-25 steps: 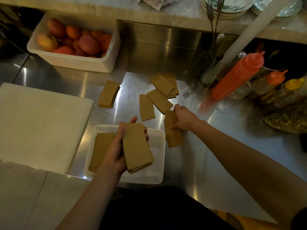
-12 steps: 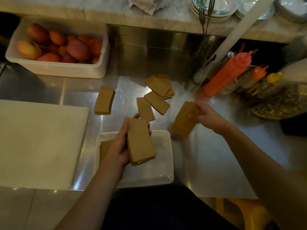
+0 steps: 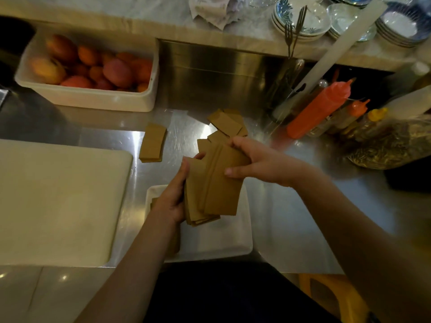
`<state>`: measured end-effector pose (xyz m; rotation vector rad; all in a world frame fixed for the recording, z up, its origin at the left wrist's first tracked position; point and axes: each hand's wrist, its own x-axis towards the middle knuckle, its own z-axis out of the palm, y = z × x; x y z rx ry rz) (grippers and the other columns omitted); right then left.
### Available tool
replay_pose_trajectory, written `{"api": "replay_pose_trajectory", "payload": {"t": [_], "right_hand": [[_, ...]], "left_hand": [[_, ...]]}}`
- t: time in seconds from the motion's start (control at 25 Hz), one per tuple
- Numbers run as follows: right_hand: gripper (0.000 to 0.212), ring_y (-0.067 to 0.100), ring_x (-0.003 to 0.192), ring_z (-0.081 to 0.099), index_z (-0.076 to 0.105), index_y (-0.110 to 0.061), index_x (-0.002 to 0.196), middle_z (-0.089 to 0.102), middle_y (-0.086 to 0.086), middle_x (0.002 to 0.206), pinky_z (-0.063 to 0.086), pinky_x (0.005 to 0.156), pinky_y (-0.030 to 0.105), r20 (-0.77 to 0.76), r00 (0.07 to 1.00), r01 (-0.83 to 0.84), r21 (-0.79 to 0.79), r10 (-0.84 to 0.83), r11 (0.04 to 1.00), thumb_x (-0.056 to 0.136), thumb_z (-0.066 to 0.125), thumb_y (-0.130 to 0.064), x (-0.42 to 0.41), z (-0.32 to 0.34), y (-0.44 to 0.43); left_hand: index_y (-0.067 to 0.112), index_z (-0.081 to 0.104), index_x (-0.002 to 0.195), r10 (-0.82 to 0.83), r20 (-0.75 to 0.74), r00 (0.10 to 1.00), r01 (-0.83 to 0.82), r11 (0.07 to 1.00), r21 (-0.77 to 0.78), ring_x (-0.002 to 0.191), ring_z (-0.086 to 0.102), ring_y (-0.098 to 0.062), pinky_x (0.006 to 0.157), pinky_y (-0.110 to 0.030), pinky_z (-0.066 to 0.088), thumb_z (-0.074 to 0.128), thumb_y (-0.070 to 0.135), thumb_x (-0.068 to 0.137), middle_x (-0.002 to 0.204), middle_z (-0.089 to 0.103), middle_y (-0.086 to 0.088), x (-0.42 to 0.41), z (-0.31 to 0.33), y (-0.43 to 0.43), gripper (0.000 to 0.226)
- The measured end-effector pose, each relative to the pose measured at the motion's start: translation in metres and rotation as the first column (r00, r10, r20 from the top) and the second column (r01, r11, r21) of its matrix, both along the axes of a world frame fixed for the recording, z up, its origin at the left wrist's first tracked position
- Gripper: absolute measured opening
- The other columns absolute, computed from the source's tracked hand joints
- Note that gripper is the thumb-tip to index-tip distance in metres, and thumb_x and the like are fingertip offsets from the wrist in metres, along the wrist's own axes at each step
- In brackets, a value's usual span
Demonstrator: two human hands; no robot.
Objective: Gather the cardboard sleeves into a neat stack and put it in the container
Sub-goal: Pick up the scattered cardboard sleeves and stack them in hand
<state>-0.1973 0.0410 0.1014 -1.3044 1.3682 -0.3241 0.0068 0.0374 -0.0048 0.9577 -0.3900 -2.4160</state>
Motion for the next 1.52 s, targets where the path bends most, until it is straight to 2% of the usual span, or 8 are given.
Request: {"api": "replay_pose_trajectory", "payload": {"t": [0.08,0.24,0.44,0.72,0.84,1.08,1.32,1.52], "right_hand": [[0.046,0.010,0.103,0.058,0.045,-0.029,0.122,0.052,-0.011,0.115,0.054,0.080,0.023,-0.065,0.997,-0.037,-0.061,0.033,0.997,0.084,0.071,-0.023,0.017,-0.002,-0.001],[0.058,0.009,0.107,0.047,0.043,-0.021,0.136,0.048,-0.003,0.124,0.042,0.079,0.012,-0.235,0.970,-0.131,-0.291,0.062,0.948,0.085,0.070,-0.027,0.040,-0.015,0.004],[0.064,0.016,0.123,0.038,0.040,-0.029,0.141,0.040,-0.001,0.136,0.041,0.096,0.026,-0.323,0.945,-0.155,-0.313,0.049,0.937,0.084,0.067,-0.043,0.047,-0.029,0.009],[0.055,0.013,0.108,0.043,0.051,-0.028,0.112,0.042,-0.007,0.118,0.046,0.087,0.029,-0.332,0.908,0.067,-0.487,-0.255,0.871,0.070,0.074,-0.055,0.057,-0.035,0.018],[0.037,0.014,0.102,0.044,0.058,-0.025,0.101,0.043,-0.005,0.109,0.049,0.082,0.031,-0.350,0.903,-0.003,-0.587,-0.250,0.810,0.078,0.069,-0.051,0.063,-0.041,0.021],[0.032,0.018,0.095,0.049,0.062,-0.024,0.108,0.053,0.003,0.104,0.051,0.076,0.038,-0.397,0.894,-0.107,-0.639,-0.208,0.762,0.090,0.048,-0.046,0.068,-0.053,0.022],[0.028,0.015,0.099,0.047,0.065,-0.026,0.112,0.054,0.001,0.108,0.048,0.080,0.031,-0.396,0.900,-0.108,-0.609,-0.183,0.786,0.091,0.053,-0.042,0.065,-0.052,0.014],[0.026,0.007,0.100,0.050,0.061,-0.022,0.118,0.053,-0.005,0.109,0.043,0.084,0.017,-0.200,0.913,0.171,-0.602,-0.355,0.780,0.093,0.059,-0.028,0.049,-0.058,-0.002]], "left_hand": [[0.026,0.064,0.129,-0.030,0.045,0.999,0.029,1.000,0.010,0.101,0.071,-0.039,0.073,-0.054,0.060,0.092,0.064,0.029,0.124,0.069,-0.019,0.003,0.002,0.000,0.111],[0.018,0.073,0.111,-0.020,0.015,1.000,0.020,1.000,-0.007,0.090,0.075,-0.033,0.073,-0.051,0.061,0.093,0.062,0.024,0.107,0.076,-0.017,0.007,0.004,0.003,0.100],[0.017,0.077,0.109,-0.007,-0.058,0.998,0.006,0.999,-0.033,0.094,0.074,-0.030,0.083,-0.053,0.057,0.094,0.060,0.030,0.109,0.075,-0.016,0.013,0.001,0.005,0.092],[0.028,0.081,0.095,0.083,-0.102,0.991,-0.089,0.994,-0.056,0.083,0.075,-0.026,0.066,-0.042,0.062,0.097,0.054,0.023,0.100,0.078,-0.011,0.016,0.000,0.002,0.079],[0.032,0.074,0.111,0.112,-0.137,0.984,-0.124,0.989,-0.084,0.092,0.074,-0.026,0.071,-0.045,0.062,0.095,0.055,0.039,0.111,0.075,-0.011,0.015,-0.001,-0.002,0.079],[0.029,0.079,0.103,0.101,-0.139,0.985,-0.107,0.994,-0.035,0.096,0.074,-0.030,0.074,-0.049,0.062,0.092,0.061,0.037,0.113,0.075,-0.012,0.010,-0.007,-0.009,0.074],[0.028,0.079,0.101,0.100,-0.131,0.986,-0.101,0.995,0.001,0.094,0.073,-0.029,0.077,-0.050,0.059,0.092,0.061,0.039,0.113,0.074,-0.012,0.010,-0.018,-0.014,0.072],[0.027,0.072,0.109,0.169,-0.198,0.966,-0.162,0.985,0.051,0.090,0.071,-0.025,0.076,-0.043,0.060,0.092,0.053,0.050,0.112,0.071,-0.011,0.018,-0.029,-0.028,0.067]]}}
